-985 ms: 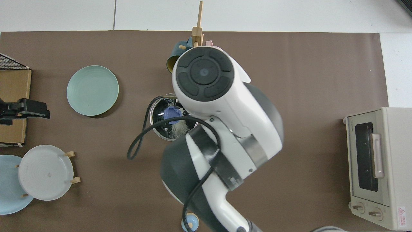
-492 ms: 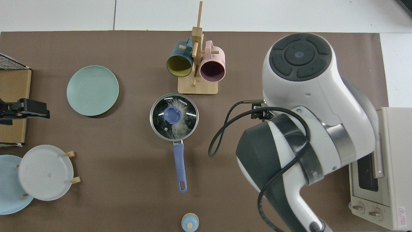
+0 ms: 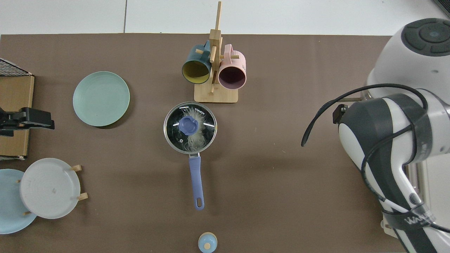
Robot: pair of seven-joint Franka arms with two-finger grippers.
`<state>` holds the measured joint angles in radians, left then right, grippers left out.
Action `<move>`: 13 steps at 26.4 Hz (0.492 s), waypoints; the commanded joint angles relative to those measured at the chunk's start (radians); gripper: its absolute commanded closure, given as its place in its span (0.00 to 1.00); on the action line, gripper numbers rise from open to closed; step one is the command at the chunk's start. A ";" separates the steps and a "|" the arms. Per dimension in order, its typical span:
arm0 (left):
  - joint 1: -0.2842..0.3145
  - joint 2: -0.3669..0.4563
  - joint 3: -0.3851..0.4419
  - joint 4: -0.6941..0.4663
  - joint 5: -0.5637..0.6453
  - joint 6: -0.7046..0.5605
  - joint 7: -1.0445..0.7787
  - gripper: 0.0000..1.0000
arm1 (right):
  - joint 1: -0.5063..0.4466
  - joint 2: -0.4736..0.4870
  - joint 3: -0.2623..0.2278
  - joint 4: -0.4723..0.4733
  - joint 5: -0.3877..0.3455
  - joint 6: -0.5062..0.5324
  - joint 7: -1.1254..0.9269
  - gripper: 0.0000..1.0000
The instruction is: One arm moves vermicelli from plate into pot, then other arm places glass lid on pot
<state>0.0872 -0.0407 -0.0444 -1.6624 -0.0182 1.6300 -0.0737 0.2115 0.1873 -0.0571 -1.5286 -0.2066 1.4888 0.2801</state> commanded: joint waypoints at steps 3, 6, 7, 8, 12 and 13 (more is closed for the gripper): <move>0.011 -0.016 -0.006 -0.019 0.007 -0.004 0.002 0.00 | -0.095 -0.103 0.017 -0.183 0.013 0.142 -0.099 0.00; 0.009 -0.018 -0.006 -0.019 0.009 -0.004 0.002 0.00 | -0.130 -0.111 0.017 -0.193 0.023 0.180 -0.139 0.00; 0.009 -0.018 -0.006 -0.019 0.007 -0.004 0.002 0.00 | -0.139 -0.114 0.017 -0.197 0.024 0.195 -0.156 0.00; 0.009 -0.018 -0.006 -0.019 0.007 -0.004 0.002 0.00 | -0.148 -0.117 0.017 -0.200 0.026 0.208 -0.166 0.00; 0.009 -0.018 -0.006 -0.019 0.007 -0.004 0.002 0.00 | -0.188 -0.135 0.017 -0.203 0.053 0.237 -0.196 0.00; 0.009 -0.018 -0.006 -0.019 0.007 -0.004 0.002 0.00 | -0.202 -0.140 0.017 -0.205 0.068 0.238 -0.217 0.00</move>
<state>0.0872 -0.0407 -0.0444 -1.6624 -0.0181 1.6300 -0.0737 0.0726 0.1062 -0.0561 -1.6812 -0.1966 1.6770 0.1434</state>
